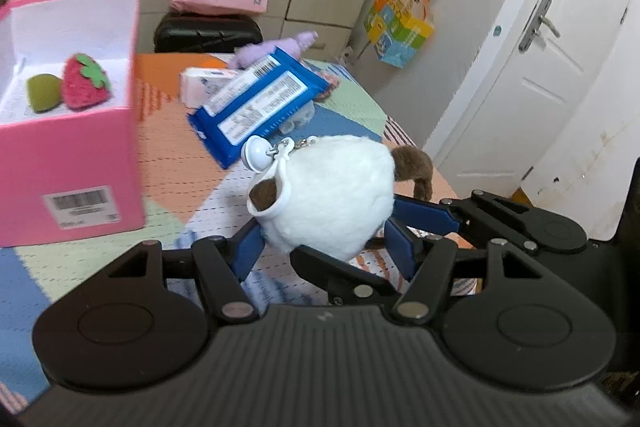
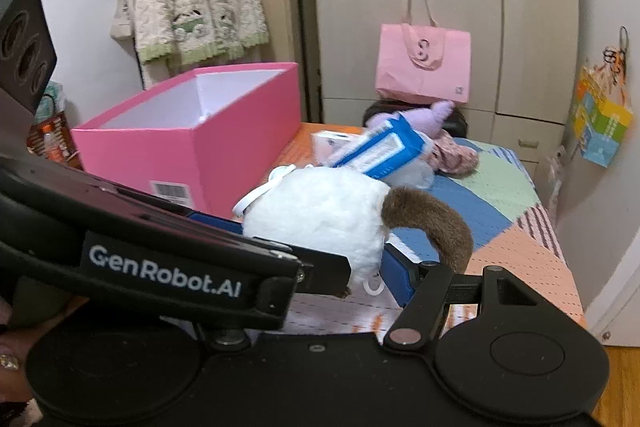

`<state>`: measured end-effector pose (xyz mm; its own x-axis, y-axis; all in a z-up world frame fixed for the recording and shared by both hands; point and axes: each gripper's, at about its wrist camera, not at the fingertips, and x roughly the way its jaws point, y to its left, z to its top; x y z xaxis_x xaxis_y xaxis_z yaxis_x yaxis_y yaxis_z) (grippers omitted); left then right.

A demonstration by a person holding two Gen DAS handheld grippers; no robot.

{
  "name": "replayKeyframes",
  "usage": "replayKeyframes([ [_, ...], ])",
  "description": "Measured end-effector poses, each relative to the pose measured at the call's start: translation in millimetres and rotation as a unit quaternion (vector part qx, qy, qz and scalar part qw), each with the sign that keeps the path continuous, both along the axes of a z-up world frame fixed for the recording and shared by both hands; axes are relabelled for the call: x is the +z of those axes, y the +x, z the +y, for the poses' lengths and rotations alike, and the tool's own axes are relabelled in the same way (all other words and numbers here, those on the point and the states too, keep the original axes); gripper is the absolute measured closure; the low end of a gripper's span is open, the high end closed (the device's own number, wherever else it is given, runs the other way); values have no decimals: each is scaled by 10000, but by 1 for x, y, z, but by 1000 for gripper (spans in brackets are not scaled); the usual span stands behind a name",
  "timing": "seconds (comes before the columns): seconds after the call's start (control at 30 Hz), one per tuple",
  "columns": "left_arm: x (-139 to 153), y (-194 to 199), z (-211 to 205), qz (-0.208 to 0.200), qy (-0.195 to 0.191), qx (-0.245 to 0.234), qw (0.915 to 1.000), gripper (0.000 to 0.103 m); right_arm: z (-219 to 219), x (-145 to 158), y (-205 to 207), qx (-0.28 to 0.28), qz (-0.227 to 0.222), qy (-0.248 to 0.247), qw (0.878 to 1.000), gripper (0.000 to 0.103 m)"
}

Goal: Organize soft objects
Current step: 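Carry the white plush toy with both tools into the pink box and release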

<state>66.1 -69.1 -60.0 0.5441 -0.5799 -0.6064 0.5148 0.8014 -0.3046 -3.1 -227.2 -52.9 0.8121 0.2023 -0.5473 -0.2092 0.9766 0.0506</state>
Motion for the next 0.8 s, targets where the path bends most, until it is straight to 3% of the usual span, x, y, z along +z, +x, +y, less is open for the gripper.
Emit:
replayKeyframes([
  [0.47,43,-29,60,-909,-57,693,9934,37,56,40,-10,847,-479,-114,9952,31],
  [0.8,69,-6,99,-1193,-82,1207,9855,37,93,63,21,1320,-816,-23,9879,31],
])
